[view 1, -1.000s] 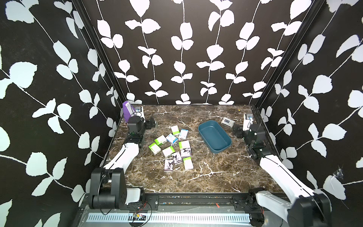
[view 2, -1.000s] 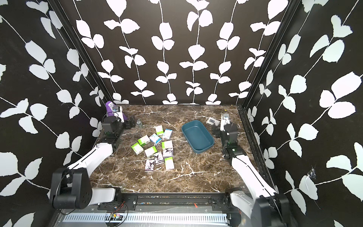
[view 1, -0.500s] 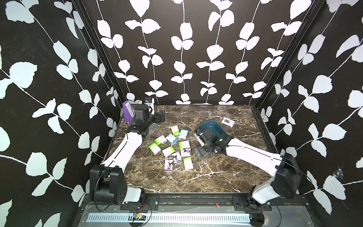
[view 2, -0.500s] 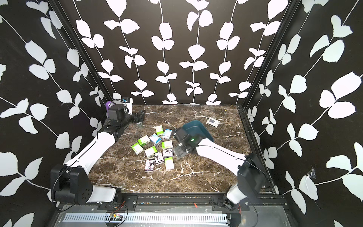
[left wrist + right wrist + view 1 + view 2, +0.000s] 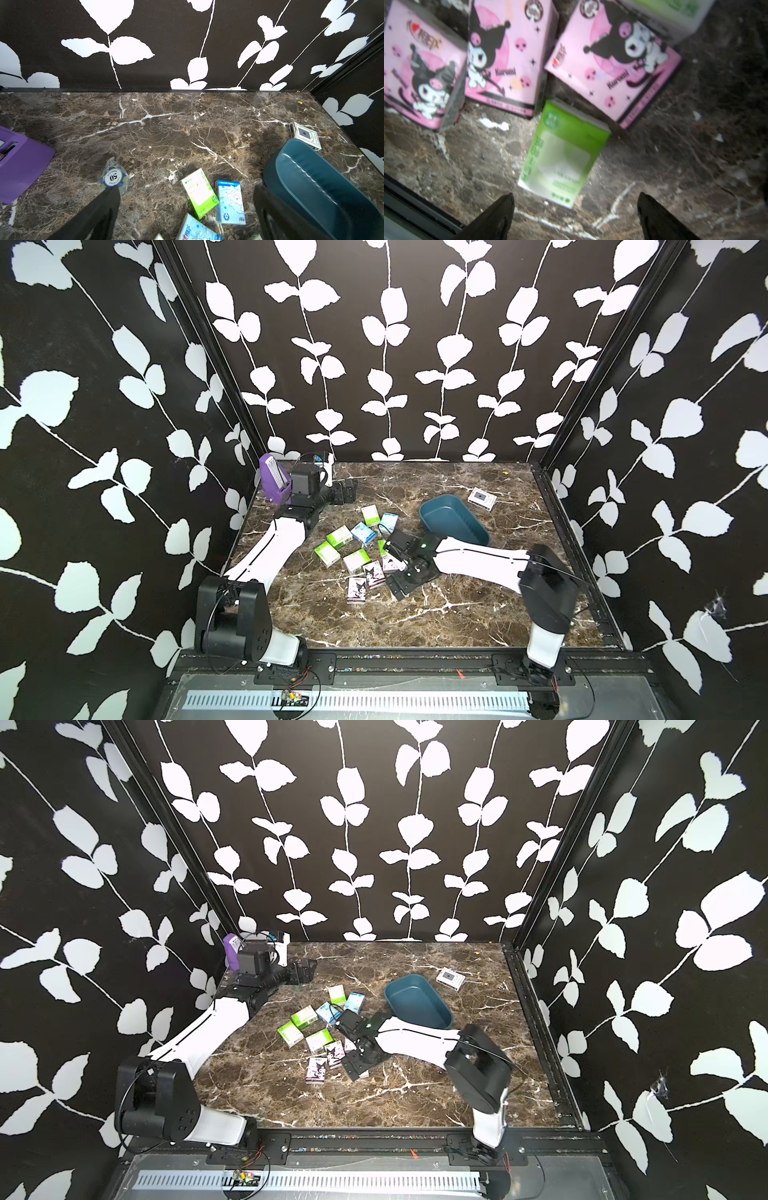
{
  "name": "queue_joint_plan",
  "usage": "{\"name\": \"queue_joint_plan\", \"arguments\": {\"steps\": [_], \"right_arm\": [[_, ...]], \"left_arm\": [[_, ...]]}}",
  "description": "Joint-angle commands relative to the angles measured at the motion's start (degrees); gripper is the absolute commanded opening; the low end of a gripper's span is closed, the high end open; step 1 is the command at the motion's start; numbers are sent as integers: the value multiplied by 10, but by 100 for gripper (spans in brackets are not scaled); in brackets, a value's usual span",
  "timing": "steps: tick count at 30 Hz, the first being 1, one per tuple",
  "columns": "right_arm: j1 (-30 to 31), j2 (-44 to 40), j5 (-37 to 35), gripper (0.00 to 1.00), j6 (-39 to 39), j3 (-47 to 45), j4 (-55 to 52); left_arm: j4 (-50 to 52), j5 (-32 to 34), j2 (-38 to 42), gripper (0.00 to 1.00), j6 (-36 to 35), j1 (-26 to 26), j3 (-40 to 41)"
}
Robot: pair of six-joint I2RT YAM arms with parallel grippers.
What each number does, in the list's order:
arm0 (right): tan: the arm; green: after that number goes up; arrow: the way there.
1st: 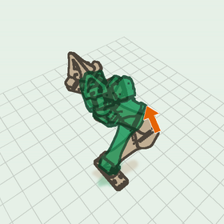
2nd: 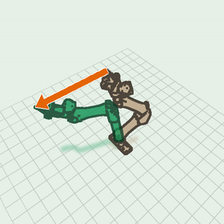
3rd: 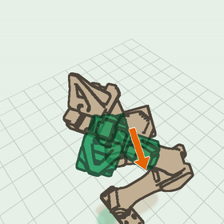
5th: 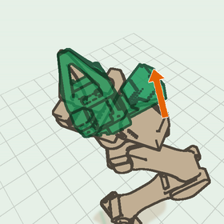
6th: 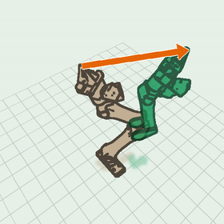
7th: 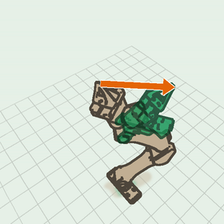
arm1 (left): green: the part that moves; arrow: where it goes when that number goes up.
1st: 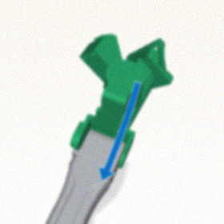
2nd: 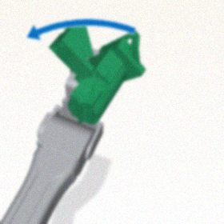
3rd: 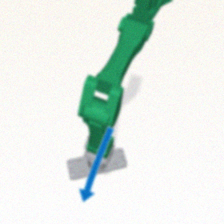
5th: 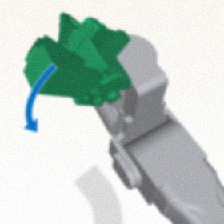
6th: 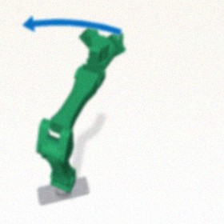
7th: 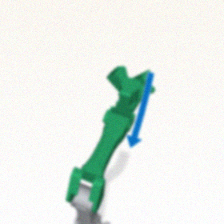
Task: Put the pocket tissues into the storage box
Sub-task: Pick up the pocket tissues from the center of the board.
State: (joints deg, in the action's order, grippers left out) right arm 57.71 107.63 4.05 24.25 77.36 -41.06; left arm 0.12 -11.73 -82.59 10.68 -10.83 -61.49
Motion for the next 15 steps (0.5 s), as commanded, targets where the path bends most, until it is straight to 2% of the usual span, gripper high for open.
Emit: {"name": "queue_joint_plan", "arguments": {"steps": [1, 5, 15], "right_arm": [[3, 26, 22, 94, 12, 39, 8], [4, 53, 21, 93, 12, 69, -3], [4, 79, 7, 80, 11, 95, -47]], "left_arm": [[17, -9, 3, 99, -18, -2, -15], [20, -10, 5, 99, -27, -2, -13], [14, 2, 15, 99, -36, -1, 7]]}}
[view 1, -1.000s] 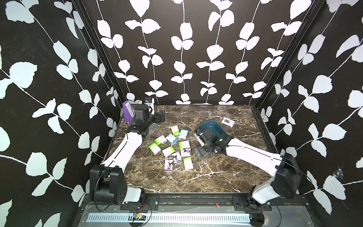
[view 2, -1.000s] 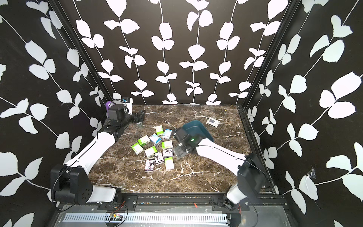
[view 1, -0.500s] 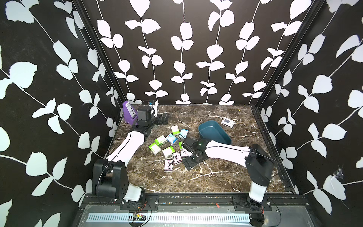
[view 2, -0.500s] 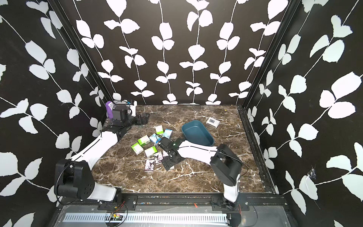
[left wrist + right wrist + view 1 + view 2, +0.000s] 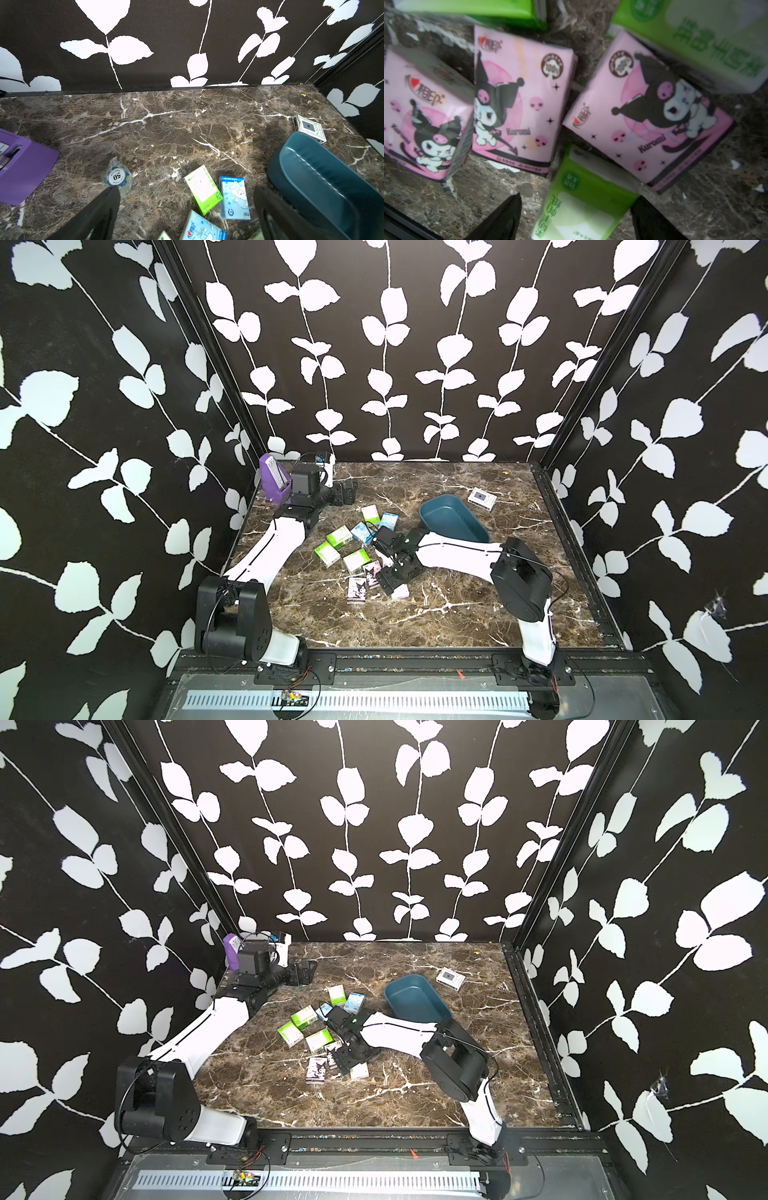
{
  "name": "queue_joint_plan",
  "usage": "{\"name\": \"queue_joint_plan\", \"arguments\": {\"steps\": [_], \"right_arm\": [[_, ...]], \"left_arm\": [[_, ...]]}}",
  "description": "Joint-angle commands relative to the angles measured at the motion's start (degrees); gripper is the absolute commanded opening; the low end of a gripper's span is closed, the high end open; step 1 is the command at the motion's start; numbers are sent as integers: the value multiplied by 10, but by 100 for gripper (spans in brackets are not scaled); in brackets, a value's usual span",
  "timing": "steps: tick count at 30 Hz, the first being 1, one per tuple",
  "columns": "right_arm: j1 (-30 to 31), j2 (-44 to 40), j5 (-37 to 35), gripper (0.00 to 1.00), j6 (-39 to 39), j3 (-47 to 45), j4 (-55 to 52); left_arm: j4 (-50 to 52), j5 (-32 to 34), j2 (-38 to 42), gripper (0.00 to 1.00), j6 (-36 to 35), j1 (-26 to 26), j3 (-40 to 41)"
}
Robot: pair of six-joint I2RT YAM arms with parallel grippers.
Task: Put the pocket tissues into the storage box
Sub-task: Pick up the pocket tissues from the center of the board, then place the pocket tissues in the storage box.
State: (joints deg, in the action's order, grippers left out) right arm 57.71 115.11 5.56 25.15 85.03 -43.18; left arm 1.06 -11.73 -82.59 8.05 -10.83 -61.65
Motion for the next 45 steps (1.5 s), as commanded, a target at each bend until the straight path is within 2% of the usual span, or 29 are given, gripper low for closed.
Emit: {"name": "queue_joint_plan", "arguments": {"steps": [1, 7, 9, 12, 15, 18, 21, 28, 33, 39, 45], "right_arm": [[4, 5, -8, 78, 2, 18, -27], [4, 21, -5, 65, -4, 30, -48], [4, 24, -9, 58, -4, 30, -51], [4, 30, -14, 53, -9, 35, -61], [4, 31, -28, 40, -15, 36, -70], [-1, 15, -40, 23, -22, 30, -68], [-13, -20, -34, 15, -23, 14, -46], [-70, -118, -10, 13, -45, -15, -20], [-152, -150, -11, 13, -115, 17, -58], [-274, -99, -22, 14, -247, 106, -105], [-337, -13, -21, 17, -335, 204, -93]], "left_arm": [[4, 2, 14, 99, -11, -2, 9], [4, 3, 13, 99, -11, -2, 7], [3, 3, 12, 99, -10, -1, 7], [2, 3, 14, 99, -9, -1, 8], [2, 6, 16, 99, -8, -2, 10], [2, 7, 20, 99, -9, -1, 12], [-4, 7, 21, 99, -4, -2, 13], [-49, 12, 11, 99, 44, -1, 19], [-68, 7, -14, 99, 62, -5, -1], [-79, 11, -40, 99, 71, -27, -23], [-91, 17, -66, 99, 86, -49, -38]]}}
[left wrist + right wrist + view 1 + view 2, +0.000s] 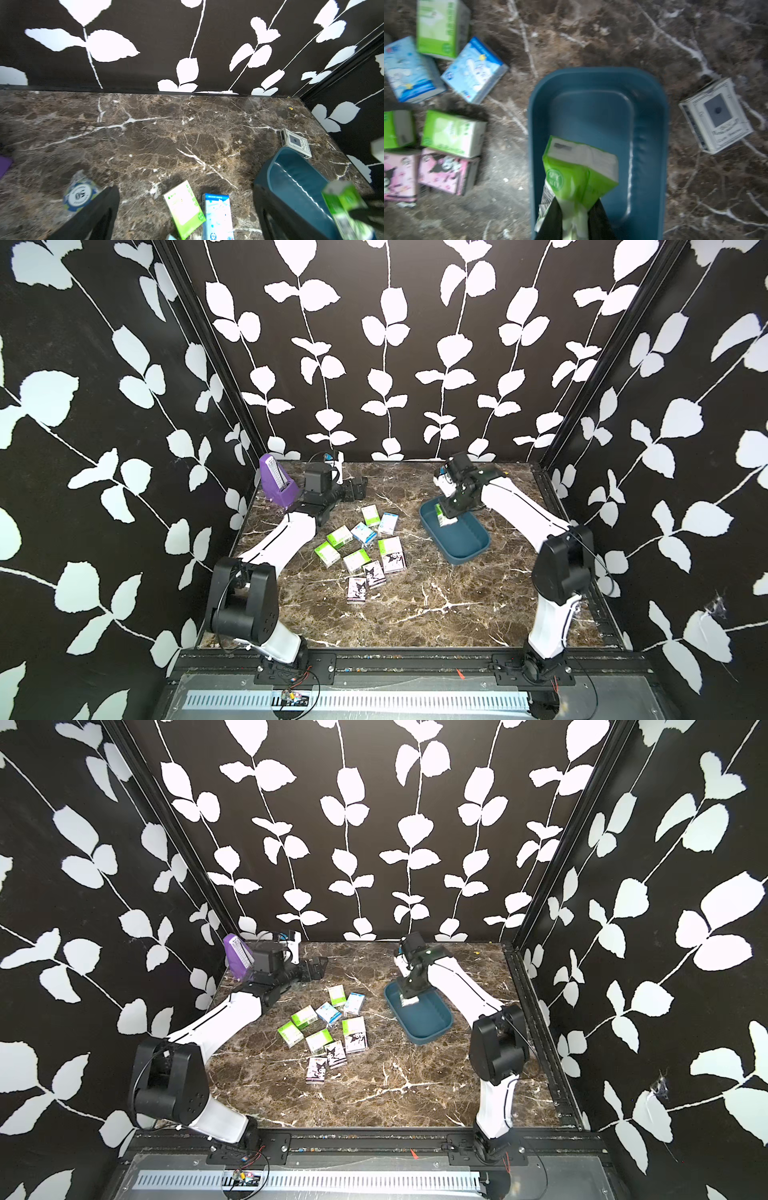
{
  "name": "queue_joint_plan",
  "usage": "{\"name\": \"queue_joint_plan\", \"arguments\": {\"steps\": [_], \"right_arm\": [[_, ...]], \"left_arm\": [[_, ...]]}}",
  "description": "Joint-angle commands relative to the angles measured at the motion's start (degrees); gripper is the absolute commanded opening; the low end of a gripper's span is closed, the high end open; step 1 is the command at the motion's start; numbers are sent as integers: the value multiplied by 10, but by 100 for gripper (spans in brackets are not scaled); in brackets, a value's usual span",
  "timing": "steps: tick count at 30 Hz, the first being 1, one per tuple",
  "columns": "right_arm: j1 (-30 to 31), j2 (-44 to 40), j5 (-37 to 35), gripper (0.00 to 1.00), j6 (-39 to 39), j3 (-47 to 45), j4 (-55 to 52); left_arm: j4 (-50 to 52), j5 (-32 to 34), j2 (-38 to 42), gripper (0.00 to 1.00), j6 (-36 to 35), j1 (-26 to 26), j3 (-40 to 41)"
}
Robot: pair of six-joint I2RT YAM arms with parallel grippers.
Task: Put the pocket tissues into the storage box
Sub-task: Place the pocket tissues in the storage box.
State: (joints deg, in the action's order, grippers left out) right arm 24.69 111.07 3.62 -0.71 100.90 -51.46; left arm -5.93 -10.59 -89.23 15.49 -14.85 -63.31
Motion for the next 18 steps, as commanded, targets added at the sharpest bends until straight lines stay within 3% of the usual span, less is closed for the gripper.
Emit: {"name": "queue_joint_plan", "arguments": {"steps": [1, 8, 18], "right_arm": [[-8, 43, -6, 18, -91, 62, -10], [-11, 123, 3, 18, -164, 116, -13], [-9, 168, 50, 19, -163, 128, 2]], "left_arm": [[-20, 7, -1, 99, 12, -10, -23], [-3, 24, 12, 99, -3, -12, -26], [13, 26, 9, 99, -10, -12, -36]]}}
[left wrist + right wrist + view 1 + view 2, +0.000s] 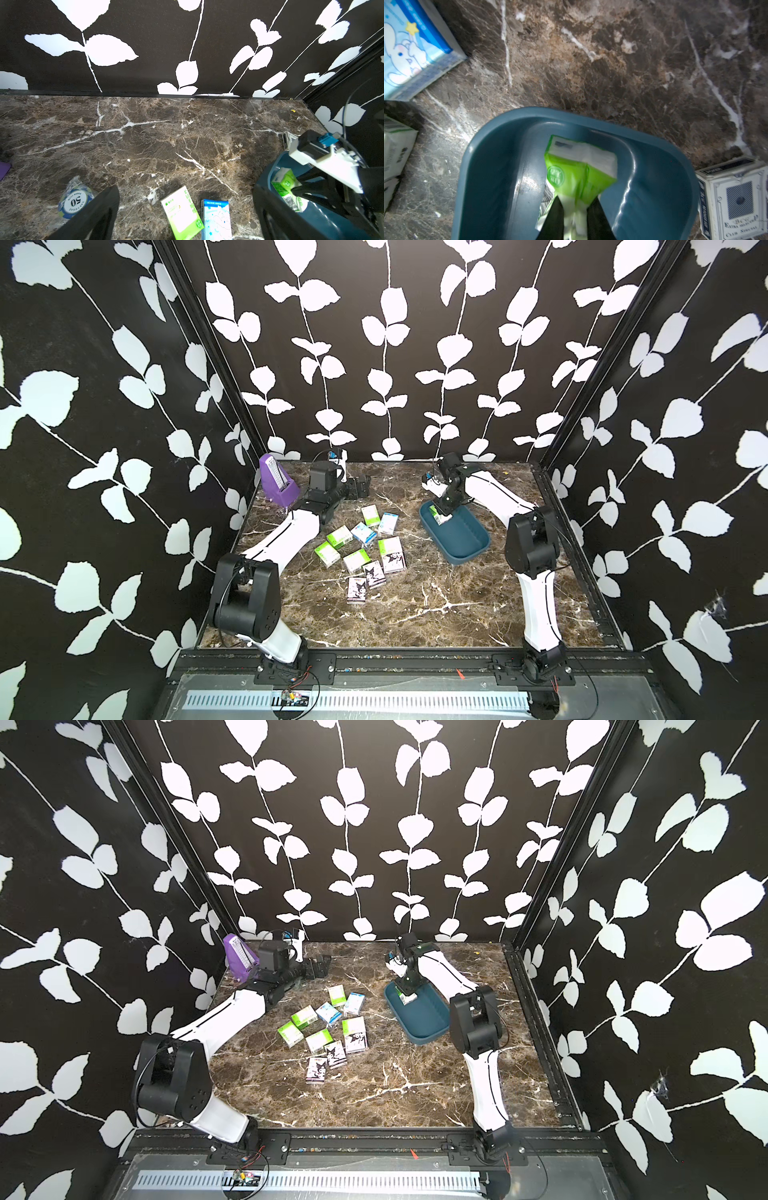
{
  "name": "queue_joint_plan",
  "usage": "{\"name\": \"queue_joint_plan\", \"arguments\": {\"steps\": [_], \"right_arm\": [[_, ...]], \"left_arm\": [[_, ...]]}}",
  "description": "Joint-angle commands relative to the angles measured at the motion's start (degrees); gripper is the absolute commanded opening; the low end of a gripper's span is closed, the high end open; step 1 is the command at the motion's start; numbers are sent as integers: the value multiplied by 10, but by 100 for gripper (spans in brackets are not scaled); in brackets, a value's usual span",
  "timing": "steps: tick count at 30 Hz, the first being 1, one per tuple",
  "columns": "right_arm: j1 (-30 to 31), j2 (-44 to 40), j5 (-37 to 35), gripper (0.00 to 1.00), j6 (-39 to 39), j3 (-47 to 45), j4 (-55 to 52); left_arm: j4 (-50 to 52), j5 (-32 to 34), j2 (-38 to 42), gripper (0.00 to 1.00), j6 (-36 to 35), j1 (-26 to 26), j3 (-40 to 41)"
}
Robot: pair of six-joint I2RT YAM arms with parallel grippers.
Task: Put the pocket tissues into the storage box
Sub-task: Place the pocket tissues in the storage box.
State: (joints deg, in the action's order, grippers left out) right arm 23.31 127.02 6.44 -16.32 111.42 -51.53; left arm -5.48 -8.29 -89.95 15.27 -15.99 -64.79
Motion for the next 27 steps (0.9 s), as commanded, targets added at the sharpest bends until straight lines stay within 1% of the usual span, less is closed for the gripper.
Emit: {"name": "queue_joint_plan", "arguments": {"steps": [1, 8, 18, 22, 27], "right_arm": [[7, 10, 24, 19, -4, 23, 2], [17, 29, 32, 20, 4, 17, 11], [20, 58, 40, 21, 18, 45, -2], [20, 68, 50, 23, 29, 56, -4], [20, 72, 67, 31, 42, 65, -7]], "left_arm": [[9, 4, 16, 99, -9, -1, -23], [13, 3, 14, 99, -9, -1, -25], [18, 6, 20, 99, -14, -1, -17], [20, 6, 22, 99, -16, -1, -17], [21, 6, 22, 99, -21, -1, -17]]}}
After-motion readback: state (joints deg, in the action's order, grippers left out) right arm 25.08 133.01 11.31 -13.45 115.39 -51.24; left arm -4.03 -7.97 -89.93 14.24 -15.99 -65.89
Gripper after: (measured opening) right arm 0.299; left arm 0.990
